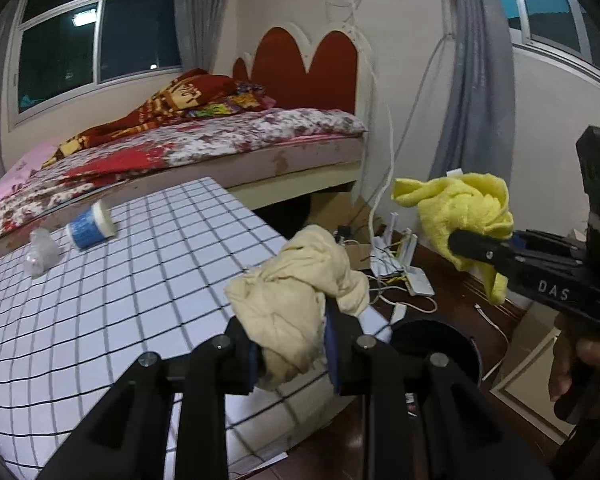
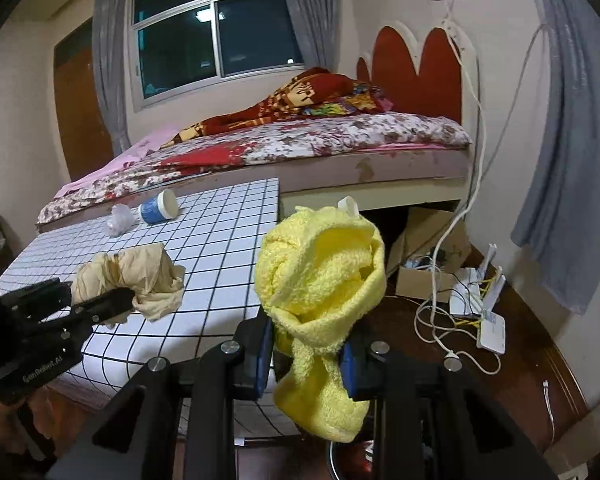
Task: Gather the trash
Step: 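Carry the yellow cloth and beige stocking over the black bin with both tools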
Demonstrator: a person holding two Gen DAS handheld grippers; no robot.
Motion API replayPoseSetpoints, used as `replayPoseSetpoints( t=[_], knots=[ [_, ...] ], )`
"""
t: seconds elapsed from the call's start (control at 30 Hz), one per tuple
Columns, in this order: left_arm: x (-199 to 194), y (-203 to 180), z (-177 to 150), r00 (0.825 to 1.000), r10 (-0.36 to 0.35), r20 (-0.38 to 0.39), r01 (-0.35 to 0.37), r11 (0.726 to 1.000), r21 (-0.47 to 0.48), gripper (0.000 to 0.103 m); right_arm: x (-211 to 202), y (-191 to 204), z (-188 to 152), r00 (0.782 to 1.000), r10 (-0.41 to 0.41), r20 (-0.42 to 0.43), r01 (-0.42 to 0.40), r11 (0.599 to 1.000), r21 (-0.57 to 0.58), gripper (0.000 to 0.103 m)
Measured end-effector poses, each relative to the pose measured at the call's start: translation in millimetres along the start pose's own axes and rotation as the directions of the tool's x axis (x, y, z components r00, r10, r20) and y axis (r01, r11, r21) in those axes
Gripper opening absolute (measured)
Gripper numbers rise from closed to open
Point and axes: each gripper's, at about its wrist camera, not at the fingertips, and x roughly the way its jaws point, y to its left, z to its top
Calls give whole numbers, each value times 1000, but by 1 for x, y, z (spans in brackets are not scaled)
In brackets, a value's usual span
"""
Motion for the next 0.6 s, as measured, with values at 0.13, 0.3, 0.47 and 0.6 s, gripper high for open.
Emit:
replayPoseSetpoints(
  t=[0.13,0.3,0.47,0.6],
  knots=[
    [3,-18,0,1000,-28,-4,28,1000,13,27,-10,-14,-4,1000,-7,5,7,1000,28,29],
    [8,-40,-2,997,-71,-15,72,997,32,27,-18,-30,-12,999,-40,0,40,998,37,29],
    [14,-63,-4,993,-114,-27,115,992,49,27,-27,-51,-21,997,-73,-10,74,995,61,29],
    [19,-78,-7,989,-144,-39,147,987,60,27,-36,-69,-31,994,-103,-25,105,991,82,29]
  ],
)
